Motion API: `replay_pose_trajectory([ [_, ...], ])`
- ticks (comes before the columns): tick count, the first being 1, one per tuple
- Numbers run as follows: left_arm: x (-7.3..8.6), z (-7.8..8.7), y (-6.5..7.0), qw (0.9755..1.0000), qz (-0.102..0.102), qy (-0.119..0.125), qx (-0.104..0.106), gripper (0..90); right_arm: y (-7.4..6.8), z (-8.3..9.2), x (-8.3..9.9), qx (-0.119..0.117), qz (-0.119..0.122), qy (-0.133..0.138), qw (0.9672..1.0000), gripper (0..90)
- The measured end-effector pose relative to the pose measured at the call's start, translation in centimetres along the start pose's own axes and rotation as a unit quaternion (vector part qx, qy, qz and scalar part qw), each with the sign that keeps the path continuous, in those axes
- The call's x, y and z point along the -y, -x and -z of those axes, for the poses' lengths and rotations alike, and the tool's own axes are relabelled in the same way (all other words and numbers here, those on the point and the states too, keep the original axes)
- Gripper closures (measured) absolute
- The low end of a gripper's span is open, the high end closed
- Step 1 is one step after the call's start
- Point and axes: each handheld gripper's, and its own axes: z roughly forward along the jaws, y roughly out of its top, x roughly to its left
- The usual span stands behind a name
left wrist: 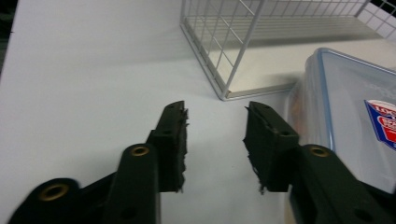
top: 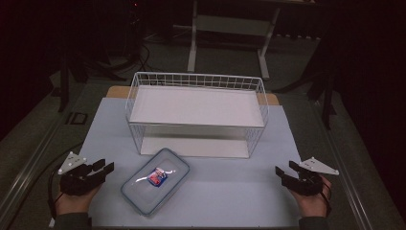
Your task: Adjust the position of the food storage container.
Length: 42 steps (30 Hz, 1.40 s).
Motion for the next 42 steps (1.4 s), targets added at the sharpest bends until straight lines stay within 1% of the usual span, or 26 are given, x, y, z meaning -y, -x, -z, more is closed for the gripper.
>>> replay_pose_trajectory([
  [1, 0.0, 0.0, 0.0, 1.0, 0.0, 0.0, 0.0, 58.7, 0.0, 0.0, 0.0, 0.0, 0.0, 0.0, 1.0, 38.0],
  [3, -0.1, 0.0, 0.0, 1.0, -0.003, 0.004, -0.004, 62.0, 0.0, 0.0, 0.1, 0.0, 0.001, -0.003, 1.0, 38.1],
  [4, -0.1, 0.0, 0.0, 1.0, -0.003, 0.005, -0.002, 62.0, 0.0, 0.0, 0.0, 0.0, 0.003, -0.002, 1.0, 38.1],
  [5, -0.1, 0.0, 0.0, 1.0, -0.003, 0.005, -0.002, 65.3, 0.0, 0.1, 0.0, 0.0, 0.003, 0.0, 1.0, 38.2],
  [6, -0.2, 0.1, 0.0, 1.0, -0.001, 0.007, 0.003, 65.3, 0.0, 0.1, 0.0, 0.0, 0.003, 0.0, 1.0, 38.2],
  [7, -0.2, 0.1, 0.0, 0.9999, 0.001, 0.01, 0.006, 70.8, -0.1, 0.1, 0.0, -0.001, 0.003, 0.003, 1.0, 38.3],
  [8, -0.2, 0.1, 0.0, 0.9999, 0.002, 0.011, 0.009, 73.7, -0.1, 0.1, -0.1, -0.002, 0.004, 0.003, 1.0, 38.3],
  [9, -0.3, 0.1, -0.1, 0.9998, 0.006, 0.011, 0.017, 76.9, -0.2, 0.1, 0.0, -0.002, 0.006, 0.002, 1.0, 38.3],
  [10, -0.3, 0.0, -0.1, 0.9995, 0.009, 0.012, 0.027, 82.1, -0.2, 0.1, 0.0, -0.002, 0.009, 0.002, 1.0, 38.3],
  [12, -0.5, -0.2, 0.0, 0.9995, 0.008, 0.004, 0.031, 88.7, -0.2, 0.1, 0.0, -0.002, 0.009, 0.002, 1.0, 38.3],
  [14, -0.7, -0.6, 0.2, 0.9991, 0.007, 0.001, 0.042, 89.0, -0.2, 0.1, 0.0, -0.002, 0.008, 0.002, 1.0, 38.3],
  [16, -1.0, -1.0, 0.7, 0.9992, -0.002, -0.002, 0.039, 89.1, -0.3, 0.1, 0.0, -0.002, 0.008, 0.001, 1.0, 38.3],
  [18, -1.4, -1.4, 1.1, 0.9989, -0.013, -0.005, 0.044, 89.1, -0.3, 0.1, 0.0, -0.003, 0.009, 0.0, 1.0, 38.3],
  [21, -2.0, -2.1, 1.9, 0.9984, -0.022, -0.012, 0.051, 89.1, -0.4, 0.0, 0.0, -0.004, 0.012, 0.0, 0.9999, 38.3],
  [24, -2.4, -2.8, 2.6, 0.9974, -0.032, -0.021, 0.061, 89.1, -0.5, 0.0, 0.0, -0.005, 0.013, 0.0, 0.9999, 38.4],
  [28, -3.1, -3.7, 3.4, 0.9958, -0.037, -0.033, 0.077, 89.1, -0.5, -0.1, 0.0, -0.005, 0.015, -0.002, 0.9999, 38.5],
  [33, -4.0, -5.2, 4.7, 0.9931, -0.048, -0.058, 0.09, 89.1, -0.5, 0.0, 0.0, -0.006, 0.014, -0.001, 0.9999, 38.7],
  [35, -4.2, -5.9, 5.2, 0.992, -0.054, -0.071, 0.089, 89.1, -0.5, 0.0, 0.0, -0.006, 0.014, -0.001, 0.9999, 38.7],
  [38, -4.3, -6.9, 5.8, 0.9905, -0.054, -0.092, 0.087, 89.2, -0.5, 0.0, 0.0, -0.006, 0.013, -0.001, 0.9999, 38.8],
  [39, -4.3, -7.1, 5.9, 0.9897, -0.058, -0.099, 0.085, 89.2, -0.5, 0.0, 0.0, -0.006, 0.013, 0.0, 0.9999, 38.8],
  [41, -4.5, -7.4, 6.2, 0.9896, -0.062, -0.103, 0.08, 89.3, -0.4, 0.1, 0.0, -0.006, 0.013, 0.0, 0.9999, 38.9],
  [42, -4.6, -7.4, 6.3, 0.9893, -0.062, -0.103, 0.083, 89.3, -0.4, 0.1, 0.0, -0.006, 0.013, 0.001, 0.9999, 38.9],
])
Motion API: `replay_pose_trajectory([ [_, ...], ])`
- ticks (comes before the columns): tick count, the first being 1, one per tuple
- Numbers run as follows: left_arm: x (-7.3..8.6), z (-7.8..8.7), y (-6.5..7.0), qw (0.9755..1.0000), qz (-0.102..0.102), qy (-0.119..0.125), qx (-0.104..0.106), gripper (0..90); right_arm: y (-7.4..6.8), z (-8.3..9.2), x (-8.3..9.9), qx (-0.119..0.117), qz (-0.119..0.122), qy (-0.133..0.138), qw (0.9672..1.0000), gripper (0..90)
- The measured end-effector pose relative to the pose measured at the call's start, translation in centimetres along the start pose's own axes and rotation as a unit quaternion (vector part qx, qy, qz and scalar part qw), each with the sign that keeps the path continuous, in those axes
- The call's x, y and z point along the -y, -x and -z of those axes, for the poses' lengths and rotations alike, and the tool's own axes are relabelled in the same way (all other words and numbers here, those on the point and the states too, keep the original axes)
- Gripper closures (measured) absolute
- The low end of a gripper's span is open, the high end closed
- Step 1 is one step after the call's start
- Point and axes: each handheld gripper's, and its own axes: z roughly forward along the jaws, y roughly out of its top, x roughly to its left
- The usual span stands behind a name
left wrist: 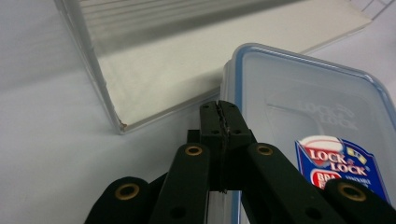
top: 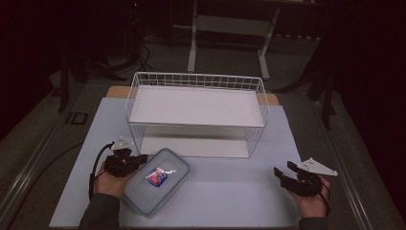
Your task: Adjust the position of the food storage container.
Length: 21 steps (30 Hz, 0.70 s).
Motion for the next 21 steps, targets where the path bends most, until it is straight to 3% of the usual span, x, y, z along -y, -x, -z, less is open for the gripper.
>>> replay_pose_trajectory([
  [5, -0.6, -0.2, 0.5, 0.9999, -0.008, -0.008, -0.009, 89.4, 0.0, 0.0, 0.0, -0.001, 0.001, -0.002, 1.0, 39.0],
  [11, -1.5, -0.9, 0.6, 0.9989, -0.021, -0.034, -0.023, 89.4, -0.1, 0.0, 0.0, 0.0, 0.004, -0.002, 1.0, 39.0],
  [19, -1.8, -1.2, 1.0, 0.9996, -0.018, -0.021, -0.004, 89.5, 0.0, -0.1, 0.0, 0.0, 0.003, -0.003, 1.0, 39.4],
  [21, -2.0, -1.3, 1.6, 0.9994, -0.019, -0.021, 0.021, 89.4, -0.1, -0.2, 0.0, -0.001, 0.005, -0.005, 1.0, 39.3],
])
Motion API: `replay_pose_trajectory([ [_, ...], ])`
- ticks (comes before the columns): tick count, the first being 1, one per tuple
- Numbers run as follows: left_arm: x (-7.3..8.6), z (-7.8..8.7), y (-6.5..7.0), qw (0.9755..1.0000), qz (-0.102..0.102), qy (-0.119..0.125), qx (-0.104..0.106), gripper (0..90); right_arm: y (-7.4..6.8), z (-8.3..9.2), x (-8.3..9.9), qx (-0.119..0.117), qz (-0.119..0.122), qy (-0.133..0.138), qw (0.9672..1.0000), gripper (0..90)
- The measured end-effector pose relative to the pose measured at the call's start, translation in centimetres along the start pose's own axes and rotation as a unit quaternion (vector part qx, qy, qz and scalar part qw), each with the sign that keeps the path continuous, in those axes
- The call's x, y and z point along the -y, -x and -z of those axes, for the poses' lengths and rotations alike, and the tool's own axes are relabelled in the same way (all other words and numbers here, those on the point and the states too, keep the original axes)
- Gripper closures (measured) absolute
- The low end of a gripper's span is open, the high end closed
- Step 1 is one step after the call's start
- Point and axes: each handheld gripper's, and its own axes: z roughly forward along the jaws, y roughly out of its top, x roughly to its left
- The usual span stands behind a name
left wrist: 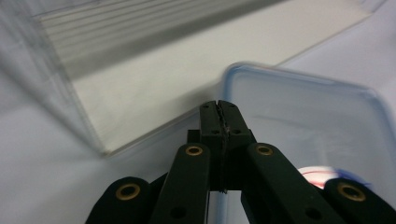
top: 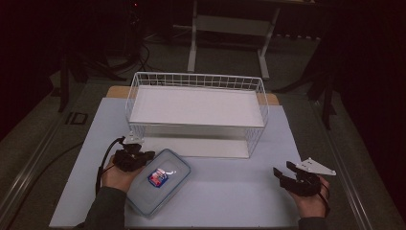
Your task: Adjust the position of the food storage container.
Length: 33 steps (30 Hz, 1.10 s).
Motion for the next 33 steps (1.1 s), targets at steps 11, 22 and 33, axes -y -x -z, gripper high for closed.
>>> replay_pose_trajectory([
  [11, 0.4, 1.6, 1.0, 0.9987, -0.033, 0.038, -0.004, 89.2, 0.3, 0.2, 0.2, 0.003, -0.007, 0.003, 1.0, 39.6],
  [22, 8.0, 8.2, -0.3, 0.9976, -0.014, 0.065, -0.023, 89.0, -3.8, -1.0, -1.7, -0.058, 0.033, 0.021, 0.9975, 44.6],
  [33, 12.6, 9.6, -0.4, 0.9986, 0.026, 0.038, -0.024, 88.8, -9.6, -3.7, -5.2, -0.118, 0.08, 0.044, 0.9887, 47.7],
])
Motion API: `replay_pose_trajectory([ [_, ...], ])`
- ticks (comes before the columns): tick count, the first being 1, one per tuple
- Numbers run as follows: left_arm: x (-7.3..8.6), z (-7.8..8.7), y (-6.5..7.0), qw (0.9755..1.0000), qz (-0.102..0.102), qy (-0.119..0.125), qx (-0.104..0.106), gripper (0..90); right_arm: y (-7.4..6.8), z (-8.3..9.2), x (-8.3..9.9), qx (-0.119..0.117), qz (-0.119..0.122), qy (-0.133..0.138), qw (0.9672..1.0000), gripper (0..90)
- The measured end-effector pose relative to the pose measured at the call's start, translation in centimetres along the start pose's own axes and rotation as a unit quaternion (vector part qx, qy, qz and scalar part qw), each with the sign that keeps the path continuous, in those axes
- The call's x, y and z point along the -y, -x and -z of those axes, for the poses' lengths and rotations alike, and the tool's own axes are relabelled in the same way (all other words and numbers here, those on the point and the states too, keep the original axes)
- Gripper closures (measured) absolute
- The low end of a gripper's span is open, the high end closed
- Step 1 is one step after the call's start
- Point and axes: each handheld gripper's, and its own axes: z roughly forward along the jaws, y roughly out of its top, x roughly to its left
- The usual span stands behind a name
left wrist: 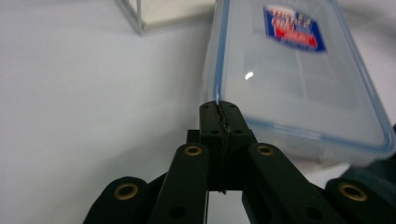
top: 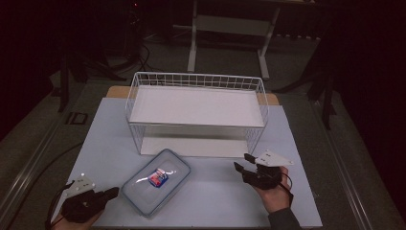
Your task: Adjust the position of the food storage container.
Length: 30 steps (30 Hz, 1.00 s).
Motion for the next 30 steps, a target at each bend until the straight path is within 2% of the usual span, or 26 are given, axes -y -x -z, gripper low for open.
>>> replay_pose_trajectory([
  [5, 0.0, -1.2, -0.3, 0.9989, 0.001, -0.046, -0.01, 88.9, -1.1, -1.3, -0.9, -0.011, 0.007, 0.001, 0.9999, 47.4],
  [7, -0.3, -1.6, -0.1, 0.9986, -0.01, -0.052, -0.003, 88.9, -1.2, -1.7, -1.0, -0.014, 0.005, 0.001, 0.9999, 47.5],
  [9, -0.5, -2.2, 0.2, 0.9976, -0.022, -0.064, -0.015, 88.9, -1.2, -2.0, -1.0, -0.015, 0.006, -0.002, 0.9999, 48.2],
  [11, -0.9, -2.7, -0.1, 0.9972, -0.019, -0.071, -0.016, 88.9, -1.3, -2.2, -1.0, -0.016, 0.004, -0.001, 0.9999, 48.5],
  [16, -2.1, -4.1, -0.2, 0.9974, -0.023, -0.068, -0.008, 89.0, -1.3, -2.6, -0.9, -0.018, 0.006, -0.008, 0.9998, 55.3],
  [18, -3.2, -5.5, -0.1, 0.9971, -0.029, -0.071, -0.001, 89.1, -1.3, -2.7, -0.8, -0.017, 0.005, -0.01, 0.9998, 57.0],
  [22, -4.4, -7.2, 0.2, 0.9972, -0.023, -0.07, 0.016, 89.0, -1.1, -2.7, -0.6, -0.02, -0.003, -0.01, 0.9998, 58.5],
  [30, -5.2, -8.8, 0.7, 0.9964, -0.018, -0.081, 0.014, 89.0, -1.3, -3.8, -0.4, -0.033, -0.012, -0.02, 0.9992, 62.6],
])
